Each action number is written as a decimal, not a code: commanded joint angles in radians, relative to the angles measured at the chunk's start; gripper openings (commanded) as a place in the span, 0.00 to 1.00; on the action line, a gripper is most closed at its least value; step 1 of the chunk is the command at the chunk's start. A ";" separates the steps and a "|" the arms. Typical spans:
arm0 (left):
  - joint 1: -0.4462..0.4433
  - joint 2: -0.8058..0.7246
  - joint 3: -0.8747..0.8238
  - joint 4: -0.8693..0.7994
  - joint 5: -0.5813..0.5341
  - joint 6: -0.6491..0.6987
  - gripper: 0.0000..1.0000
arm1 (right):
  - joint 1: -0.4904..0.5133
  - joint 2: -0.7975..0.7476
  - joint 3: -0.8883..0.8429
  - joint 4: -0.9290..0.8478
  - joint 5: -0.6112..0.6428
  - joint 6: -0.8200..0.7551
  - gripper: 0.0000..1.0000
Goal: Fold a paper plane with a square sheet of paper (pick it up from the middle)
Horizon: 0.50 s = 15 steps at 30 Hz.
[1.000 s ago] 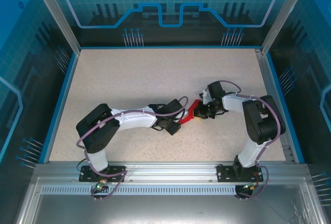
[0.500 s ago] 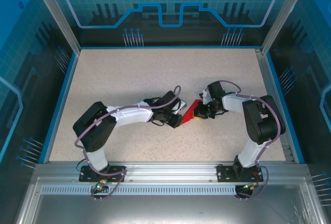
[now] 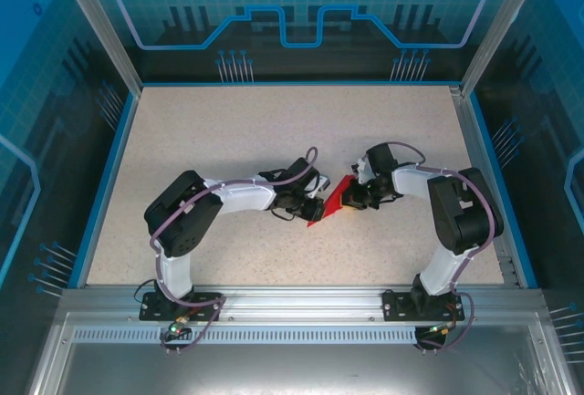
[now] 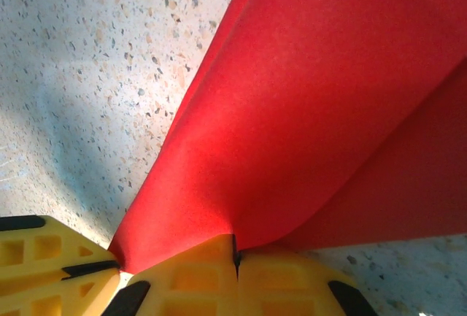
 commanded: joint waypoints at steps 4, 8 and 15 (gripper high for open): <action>-0.001 0.018 0.028 0.015 0.052 -0.014 0.13 | -0.024 0.045 -0.025 0.008 0.076 0.002 0.00; -0.003 0.013 0.026 0.021 0.054 -0.014 0.13 | -0.023 0.053 -0.032 0.017 0.073 0.006 0.00; -0.007 0.029 0.031 0.025 0.066 -0.004 0.13 | -0.026 0.059 -0.037 0.028 0.068 0.011 0.00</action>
